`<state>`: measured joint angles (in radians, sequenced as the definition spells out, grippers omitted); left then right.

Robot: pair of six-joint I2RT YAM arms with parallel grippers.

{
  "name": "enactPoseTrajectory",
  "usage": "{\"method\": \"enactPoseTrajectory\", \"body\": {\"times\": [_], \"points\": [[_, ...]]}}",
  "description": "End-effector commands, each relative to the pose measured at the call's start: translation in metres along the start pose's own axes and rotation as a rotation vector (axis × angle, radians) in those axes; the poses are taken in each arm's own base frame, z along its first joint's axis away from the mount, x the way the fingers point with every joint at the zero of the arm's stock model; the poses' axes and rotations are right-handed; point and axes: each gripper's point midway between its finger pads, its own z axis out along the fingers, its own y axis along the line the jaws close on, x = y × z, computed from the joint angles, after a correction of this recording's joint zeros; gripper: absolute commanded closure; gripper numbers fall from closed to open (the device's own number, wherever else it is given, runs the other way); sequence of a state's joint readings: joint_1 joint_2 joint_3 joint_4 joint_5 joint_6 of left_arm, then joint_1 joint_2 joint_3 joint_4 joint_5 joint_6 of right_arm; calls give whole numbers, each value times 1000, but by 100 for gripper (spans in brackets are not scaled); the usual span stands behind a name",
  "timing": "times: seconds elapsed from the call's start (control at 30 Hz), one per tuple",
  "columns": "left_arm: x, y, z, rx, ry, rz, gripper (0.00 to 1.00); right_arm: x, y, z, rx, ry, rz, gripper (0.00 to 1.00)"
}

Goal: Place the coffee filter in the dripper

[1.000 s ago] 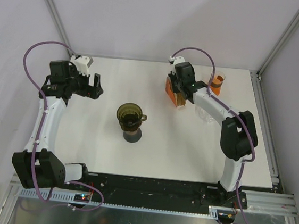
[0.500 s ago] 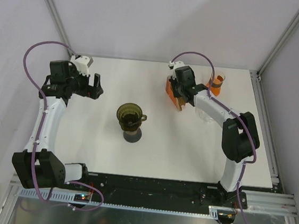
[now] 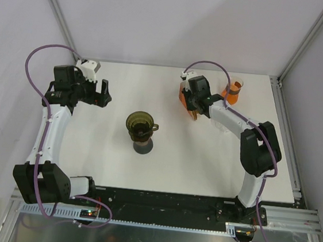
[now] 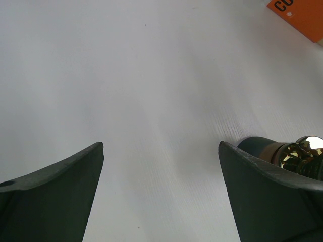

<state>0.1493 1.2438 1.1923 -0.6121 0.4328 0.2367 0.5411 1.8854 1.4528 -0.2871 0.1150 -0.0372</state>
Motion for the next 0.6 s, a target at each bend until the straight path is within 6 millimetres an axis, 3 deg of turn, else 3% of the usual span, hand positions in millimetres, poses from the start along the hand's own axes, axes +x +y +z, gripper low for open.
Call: {"method": "enactPoseTrajectory", "body": {"times": [0.0, 0.23, 0.57], "points": [[-14, 0, -8, 0, -52, 20, 0, -22, 2, -27, -10, -70, 3, 81], [-14, 0, -9, -2, -54, 20, 0, -12, 5, -23, -26, -48, -7, 82], [-13, 0, -8, -1, -53, 17, 0, -7, -8, -12, 19, -38, -2, 82]]}}
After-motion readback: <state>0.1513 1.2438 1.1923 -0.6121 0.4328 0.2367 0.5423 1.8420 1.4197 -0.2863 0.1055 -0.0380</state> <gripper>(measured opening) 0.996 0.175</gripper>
